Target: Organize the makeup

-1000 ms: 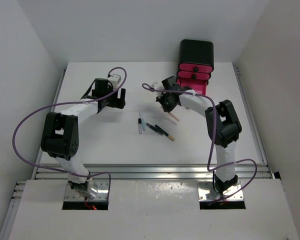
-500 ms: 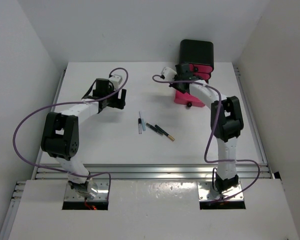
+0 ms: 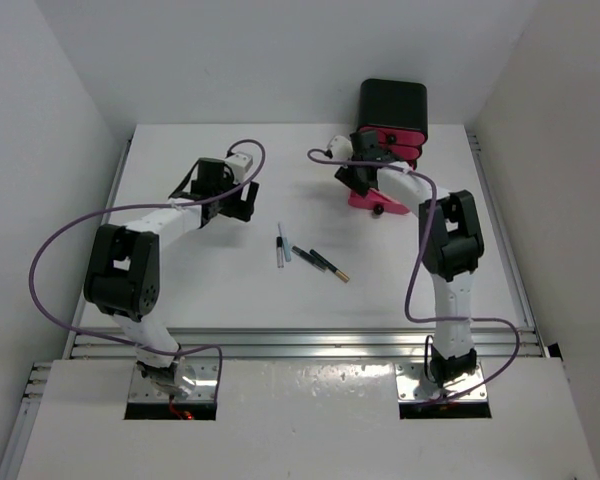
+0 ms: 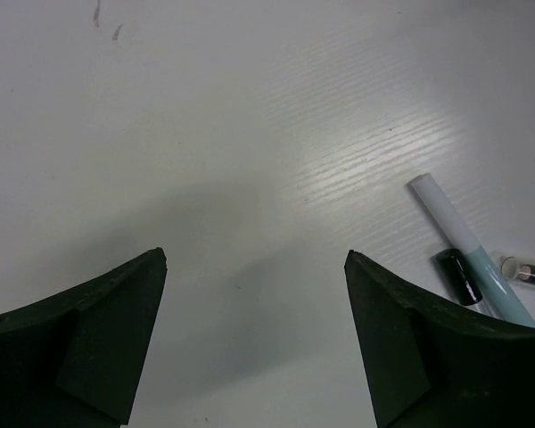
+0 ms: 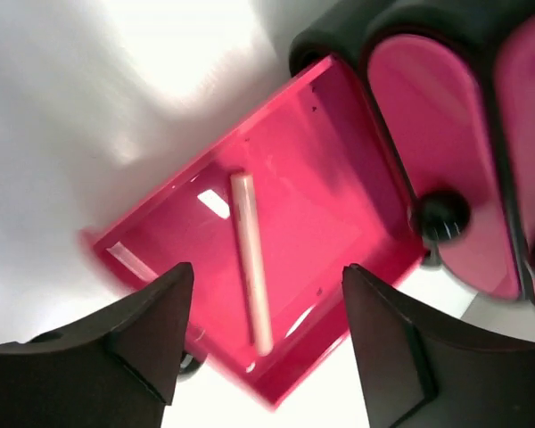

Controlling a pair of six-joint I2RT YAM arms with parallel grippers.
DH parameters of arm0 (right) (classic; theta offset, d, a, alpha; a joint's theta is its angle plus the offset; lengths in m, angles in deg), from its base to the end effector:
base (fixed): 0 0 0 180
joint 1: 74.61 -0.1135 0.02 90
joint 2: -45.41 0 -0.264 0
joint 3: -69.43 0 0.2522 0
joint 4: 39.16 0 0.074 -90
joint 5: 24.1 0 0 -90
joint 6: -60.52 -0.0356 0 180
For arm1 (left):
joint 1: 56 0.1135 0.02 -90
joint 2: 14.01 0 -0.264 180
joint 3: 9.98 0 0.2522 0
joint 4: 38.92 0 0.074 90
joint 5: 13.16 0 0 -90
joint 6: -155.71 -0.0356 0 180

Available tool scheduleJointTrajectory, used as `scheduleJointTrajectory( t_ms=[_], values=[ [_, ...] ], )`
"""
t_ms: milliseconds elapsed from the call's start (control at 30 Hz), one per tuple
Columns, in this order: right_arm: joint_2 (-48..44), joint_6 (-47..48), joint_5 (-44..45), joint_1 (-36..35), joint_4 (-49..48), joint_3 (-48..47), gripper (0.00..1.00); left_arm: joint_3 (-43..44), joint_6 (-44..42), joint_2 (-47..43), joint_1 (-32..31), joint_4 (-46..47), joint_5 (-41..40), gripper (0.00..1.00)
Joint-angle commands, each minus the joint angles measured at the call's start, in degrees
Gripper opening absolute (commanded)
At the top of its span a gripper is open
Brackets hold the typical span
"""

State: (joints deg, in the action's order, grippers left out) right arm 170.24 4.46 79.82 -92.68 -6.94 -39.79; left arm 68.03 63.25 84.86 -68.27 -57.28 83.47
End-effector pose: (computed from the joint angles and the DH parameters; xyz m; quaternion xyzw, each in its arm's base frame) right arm 0.4652 0.1428 0.1819 -0.3669 0.8515 -0.1613 0.3381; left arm 0.3715 -0.0850 0.2154 0.1402 0.8913 -0.0886 0.4220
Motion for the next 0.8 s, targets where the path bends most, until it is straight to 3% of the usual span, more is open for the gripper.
scheduleJointTrajectory(
  t_ms=[0,67,167,333,567,767],
  values=[
    [-11.0,-13.2,-2.4,-2.1,1.2,2.7,0.69,0.0,-0.6,-2.6,-1.2,0.6,0.0,0.87],
    [-16.6,-15.5,-16.6,-4.7,3.2,12.2,0.74,0.0,-0.6,-2.6,-1.7,0.6,0.0,0.87],
    [-20.8,-16.9,-23.4,-7.9,2.6,18.1,0.71,0.0,-0.6,-2.6,-2.2,0.6,0.0,0.87],
    [-22.3,-22.4,-26.0,-12.4,6.2,26.2,0.38,-1.1,-0.6,-2.6,-2.2,1.1,0.0,0.87],
    [-25.2,-26.3,-26.0,-14.4,7.1,31.2,0.47,-2.2,-0.6,-3.2,-2.8,1.6,0.0,0.87],
    [-25.5,-27.8,-25.0,-14.7,9.0,34.5,0.48,-3.2,-0.1,-3.7,-3.3,2.1,0.0,0.87]
  ],
)
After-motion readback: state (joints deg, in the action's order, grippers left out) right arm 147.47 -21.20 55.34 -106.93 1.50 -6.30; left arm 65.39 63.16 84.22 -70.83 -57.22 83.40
